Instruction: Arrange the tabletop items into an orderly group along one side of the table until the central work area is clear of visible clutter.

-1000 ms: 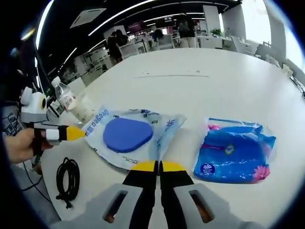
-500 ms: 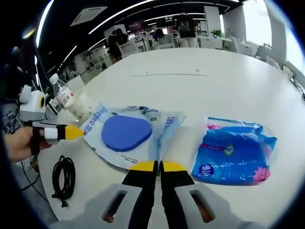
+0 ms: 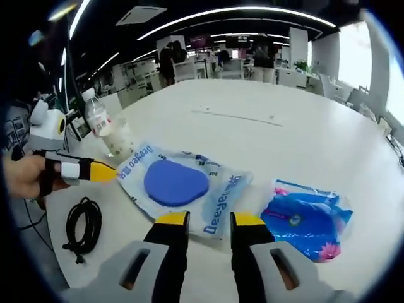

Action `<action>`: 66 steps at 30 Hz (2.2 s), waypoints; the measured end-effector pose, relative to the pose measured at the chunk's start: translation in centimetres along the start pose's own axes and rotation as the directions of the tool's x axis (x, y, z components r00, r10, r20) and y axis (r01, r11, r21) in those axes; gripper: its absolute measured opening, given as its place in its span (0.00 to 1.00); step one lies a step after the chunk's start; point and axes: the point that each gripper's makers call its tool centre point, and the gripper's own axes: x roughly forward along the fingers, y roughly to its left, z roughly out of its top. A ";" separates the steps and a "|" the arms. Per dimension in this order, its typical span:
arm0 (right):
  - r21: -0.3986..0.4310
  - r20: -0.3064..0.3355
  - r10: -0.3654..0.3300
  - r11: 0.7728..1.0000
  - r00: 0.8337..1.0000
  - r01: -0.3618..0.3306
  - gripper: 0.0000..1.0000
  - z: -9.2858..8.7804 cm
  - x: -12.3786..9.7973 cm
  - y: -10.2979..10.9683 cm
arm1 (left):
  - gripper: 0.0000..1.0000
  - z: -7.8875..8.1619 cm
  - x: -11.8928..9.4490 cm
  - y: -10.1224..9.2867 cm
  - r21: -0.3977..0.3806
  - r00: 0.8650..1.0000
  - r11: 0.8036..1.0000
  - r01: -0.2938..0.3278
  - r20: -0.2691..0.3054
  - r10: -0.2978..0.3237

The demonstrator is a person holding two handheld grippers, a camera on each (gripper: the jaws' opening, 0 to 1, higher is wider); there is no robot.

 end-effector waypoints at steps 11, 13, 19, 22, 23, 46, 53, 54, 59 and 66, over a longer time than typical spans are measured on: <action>0.016 0.038 0.024 1.000 0.999 -0.024 0.57 0.6 -2.6 0.8 | 0.51 0.3 -1.9 -1.8 0.025 0.999 0.998 0.054 -0.008 -0.054; 0.044 0.041 0.043 0.998 0.998 -0.045 0.65 0.6 -3.0 1.3 | 0.64 0.4 -2.3 -2.3 0.048 0.998 0.997 0.059 -0.008 -0.058; 0.045 0.034 0.041 0.998 0.999 -0.043 0.75 -0.6 -4.6 1.8 | 0.85 0.2 -4.8 -3.5 0.123 0.999 0.991 0.051 -0.007 -0.051; 0.056 0.030 0.037 0.998 0.999 -0.038 0.76 -1.0 -5.2 1.8 | 0.92 0.0 -5.7 -3.0 0.153 0.999 0.987 0.037 -0.014 -0.036; 0.056 0.030 0.034 0.998 0.999 -0.035 0.76 -1.0 -5.4 1.8 | 0.93 -0.1 -6.1 -2.6 0.153 0.999 0.988 0.036 -0.022 -0.033; 0.025 0.053 0.105 0.994 0.993 -0.107 0.70 0.4 -5.3 6.3 | 0.89 -0.1 -10.6 0.4 0.125 1.000 0.992 -0.017 -0.008 0.018; 0.014 0.026 0.150 0.989 0.988 -0.150 0.66 -0.4 -5.0 9.1 | 0.88 -2.2 -11.6 1.3 0.108 0.999 0.993 -0.041 -0.031 0.045; 0.014 0.022 0.155 0.988 0.988 -0.155 0.66 -0.5 -4.9 9.2 | 0.88 -2.5 -11.6 1.5 0.104 0.998 0.994 -0.043 -0.034 0.047; 0.007 0.003 0.187 0.982 0.982 -0.187 0.63 -0.6 -4.3 10.5 | 0.87 -4.0 -12.3 1.8 0.075 0.997 0.995 -0.060 -0.048 0.064; -0.013 -0.014 0.223 0.975 0.975 -0.224 0.60 -0.8 -3.2 12.3 | 0.84 -5.5 -12.9 2.3 -0.001 0.996 0.997 -0.073 -0.052 0.073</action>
